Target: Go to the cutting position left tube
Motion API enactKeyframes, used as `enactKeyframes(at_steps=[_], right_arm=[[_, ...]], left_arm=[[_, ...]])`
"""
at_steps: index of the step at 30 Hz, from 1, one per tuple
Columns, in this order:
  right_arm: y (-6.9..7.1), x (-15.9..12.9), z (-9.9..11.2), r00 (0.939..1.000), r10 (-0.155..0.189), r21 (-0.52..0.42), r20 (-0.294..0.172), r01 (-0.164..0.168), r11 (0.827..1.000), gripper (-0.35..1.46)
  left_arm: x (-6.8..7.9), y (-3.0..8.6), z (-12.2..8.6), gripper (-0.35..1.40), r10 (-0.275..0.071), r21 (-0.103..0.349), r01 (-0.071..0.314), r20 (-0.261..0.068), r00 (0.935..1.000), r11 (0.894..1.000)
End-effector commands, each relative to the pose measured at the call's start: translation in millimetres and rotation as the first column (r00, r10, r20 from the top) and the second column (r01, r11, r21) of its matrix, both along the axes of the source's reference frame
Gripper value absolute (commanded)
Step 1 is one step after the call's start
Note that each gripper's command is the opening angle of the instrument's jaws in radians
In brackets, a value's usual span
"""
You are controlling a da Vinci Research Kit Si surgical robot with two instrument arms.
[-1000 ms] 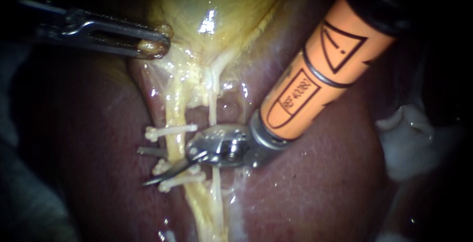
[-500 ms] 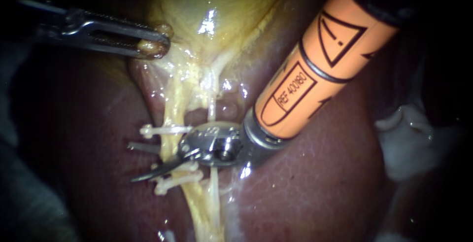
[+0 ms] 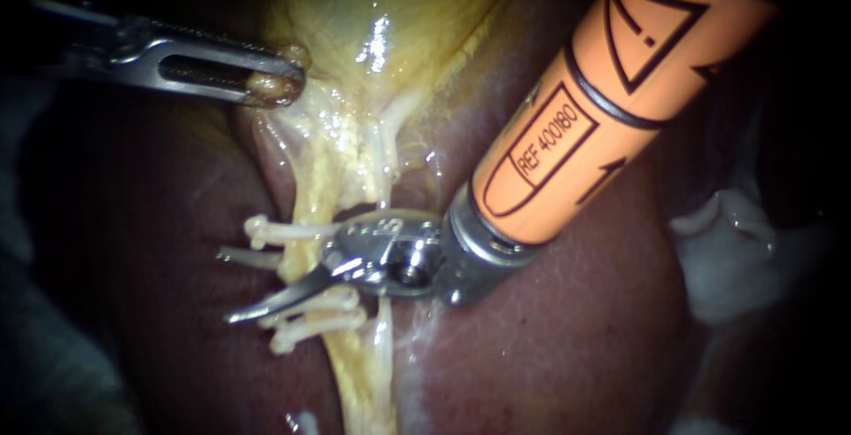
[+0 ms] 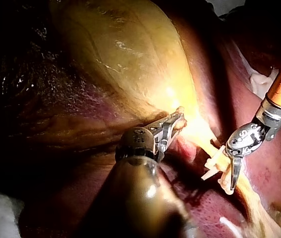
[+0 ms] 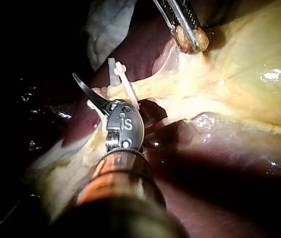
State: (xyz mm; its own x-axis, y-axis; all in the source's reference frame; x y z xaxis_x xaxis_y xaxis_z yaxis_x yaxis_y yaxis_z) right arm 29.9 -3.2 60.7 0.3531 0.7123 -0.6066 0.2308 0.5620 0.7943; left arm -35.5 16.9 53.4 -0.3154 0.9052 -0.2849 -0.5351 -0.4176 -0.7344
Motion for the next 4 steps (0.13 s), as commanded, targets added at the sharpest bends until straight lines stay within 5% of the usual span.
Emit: enactKeyframes(at_steps=[1, 4], right_arm=[[-0.1, 0.0, 0.1, 1.0000, -0.002, 0.006, 0.002, 0.002, 1.000, 1.37], [-0.1, 0.0, 0.1, 1.0000, -0.002, 0.011, 0.004, 0.002, 1.000, 1.37]], left_arm=[[0.0, 0.0, 0.0, -0.35, 0.000, 0.000, 0.000, 0.000, 1.0000, 1.000], [0.0, 0.0, 0.0, -0.35, 0.000, 0.000, 0.000, 0.001, 1.0000, 1.000]])
